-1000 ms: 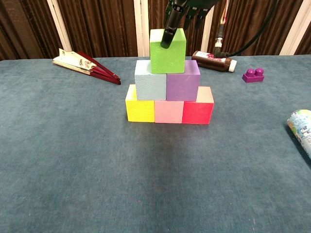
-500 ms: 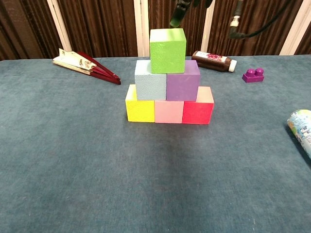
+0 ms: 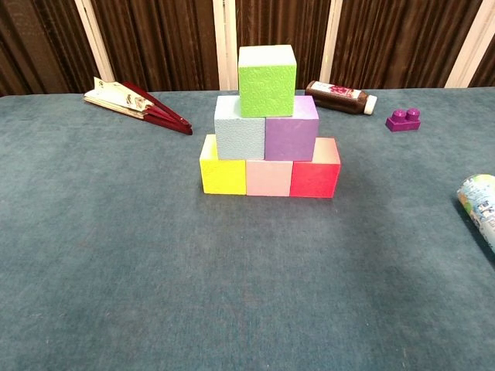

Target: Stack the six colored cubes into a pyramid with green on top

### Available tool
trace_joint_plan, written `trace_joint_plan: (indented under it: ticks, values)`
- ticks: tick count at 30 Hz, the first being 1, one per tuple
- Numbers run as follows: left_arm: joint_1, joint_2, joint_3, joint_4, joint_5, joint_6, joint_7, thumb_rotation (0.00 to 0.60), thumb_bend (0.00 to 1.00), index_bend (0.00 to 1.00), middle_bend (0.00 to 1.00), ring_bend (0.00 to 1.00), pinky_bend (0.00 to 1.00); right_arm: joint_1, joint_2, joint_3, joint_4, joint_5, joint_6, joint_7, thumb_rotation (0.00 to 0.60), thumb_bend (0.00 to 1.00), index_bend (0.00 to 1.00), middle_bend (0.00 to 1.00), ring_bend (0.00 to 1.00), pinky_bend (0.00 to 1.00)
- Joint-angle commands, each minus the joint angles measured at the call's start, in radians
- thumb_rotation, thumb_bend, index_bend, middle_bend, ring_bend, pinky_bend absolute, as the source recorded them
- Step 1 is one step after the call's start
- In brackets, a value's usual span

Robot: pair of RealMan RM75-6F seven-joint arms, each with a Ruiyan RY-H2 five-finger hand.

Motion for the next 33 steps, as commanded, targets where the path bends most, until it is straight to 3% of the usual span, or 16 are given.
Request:
trace_joint_plan:
  ticks: [1, 7, 13, 19, 33]
  values:
    - [0.000, 0.005, 0.011, -0.011, 0.012, -0.005, -0.004, 0.600, 0.31, 0.09, 0.01, 0.00, 0.00, -0.342, 0.114, -0.268, -0.023, -0.513, 0.007, 0.298, 0.600, 0.35, 0.00, 0.02, 0.00, 0.00]
    - [0.008, 0.017, 0.044, -0.052, 0.053, -0.001, 0.002, 0.600, 0.31, 0.09, 0.01, 0.00, 0.00, -0.560, 0.074, -0.449, 0.142, -0.905, 0.142, 0.493, 0.600, 0.35, 0.00, 0.02, 0.00, 0.00]
    - [0.035, 0.041, 0.059, -0.094, 0.058, 0.017, -0.001, 0.600, 0.31, 0.09, 0.00, 0.00, 0.00, -0.672, 0.004, -0.541, 0.278, -1.104, 0.267, 0.503, 0.600, 0.35, 0.00, 0.02, 0.00, 0.00]
    - [0.058, 0.074, 0.073, -0.137, 0.052, 0.016, -0.016, 0.600, 0.31, 0.09, 0.00, 0.00, 0.00, -0.712, -0.013, -0.607, 0.305, -1.131, 0.212, 0.465, 0.600, 0.35, 0.00, 0.02, 0.00, 0.00]
    - [0.090, 0.116, 0.096, -0.188, 0.052, 0.015, 0.017, 0.600, 0.31, 0.09, 0.00, 0.00, 0.00, -0.756, -0.085, -0.593, 0.403, -1.137, 0.183, 0.453, 0.600, 0.35, 0.00, 0.02, 0.00, 0.00]
